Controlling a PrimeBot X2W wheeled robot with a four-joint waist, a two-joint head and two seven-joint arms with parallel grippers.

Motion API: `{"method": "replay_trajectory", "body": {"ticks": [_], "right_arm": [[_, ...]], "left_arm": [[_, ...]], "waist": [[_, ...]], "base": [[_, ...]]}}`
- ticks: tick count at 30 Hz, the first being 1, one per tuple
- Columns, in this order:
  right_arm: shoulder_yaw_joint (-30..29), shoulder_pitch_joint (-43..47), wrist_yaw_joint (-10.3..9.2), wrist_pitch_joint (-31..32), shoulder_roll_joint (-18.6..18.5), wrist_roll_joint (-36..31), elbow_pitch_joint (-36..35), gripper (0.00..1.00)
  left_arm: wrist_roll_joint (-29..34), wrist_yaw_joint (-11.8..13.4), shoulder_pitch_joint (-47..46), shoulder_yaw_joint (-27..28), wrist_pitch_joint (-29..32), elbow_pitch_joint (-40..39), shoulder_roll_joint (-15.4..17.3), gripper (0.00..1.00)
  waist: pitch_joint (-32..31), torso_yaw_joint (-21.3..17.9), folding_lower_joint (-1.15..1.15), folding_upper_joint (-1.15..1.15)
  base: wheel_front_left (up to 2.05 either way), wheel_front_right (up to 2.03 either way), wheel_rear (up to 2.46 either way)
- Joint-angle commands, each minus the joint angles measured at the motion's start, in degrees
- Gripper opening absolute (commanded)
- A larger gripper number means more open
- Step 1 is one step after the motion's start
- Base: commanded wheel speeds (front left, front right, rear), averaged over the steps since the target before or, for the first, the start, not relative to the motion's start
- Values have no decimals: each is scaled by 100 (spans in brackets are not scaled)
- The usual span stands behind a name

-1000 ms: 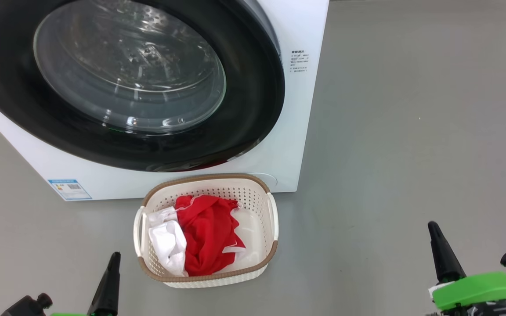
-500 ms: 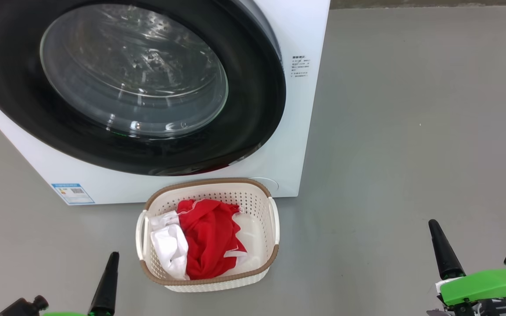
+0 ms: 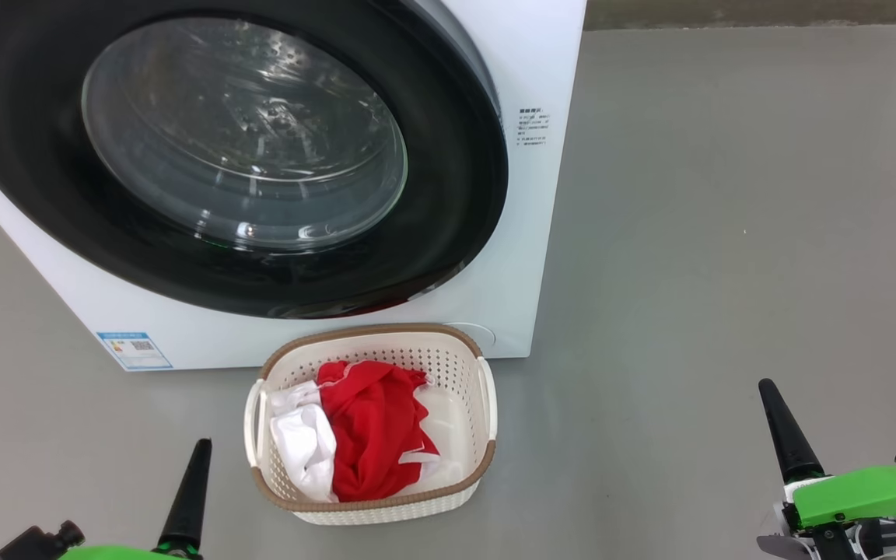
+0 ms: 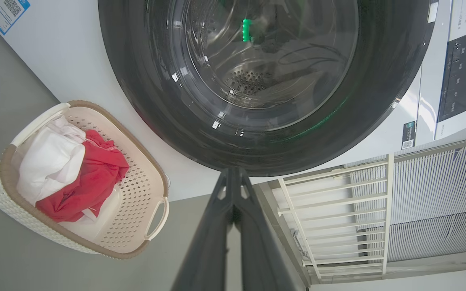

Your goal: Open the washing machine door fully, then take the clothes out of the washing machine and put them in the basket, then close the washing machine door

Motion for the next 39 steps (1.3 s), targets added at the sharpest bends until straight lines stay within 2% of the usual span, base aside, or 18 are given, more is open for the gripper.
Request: {"method": "replay_trajectory", "body": {"ticks": [1,32,39], "right_arm": [[37,-241,-4,42,-104,177,-143,0],[-75,-417,-5,560,-126,1937,-143,0],[-94,-418,-5,575,-113,1921,-141,0]], "left_arm": [[-165,-30,-215,198,50,-123,60,0],[-1811,-39,-344,446,554,-75,-57,0],[-1799,-40,-345,461,566,-74,-67,0]], "waist": [[-15,4,0,0],[-244,53,0,0],[-244,53,0,0]], "base": [[0,0,0],[0,0,0],[0,0,0]]}}
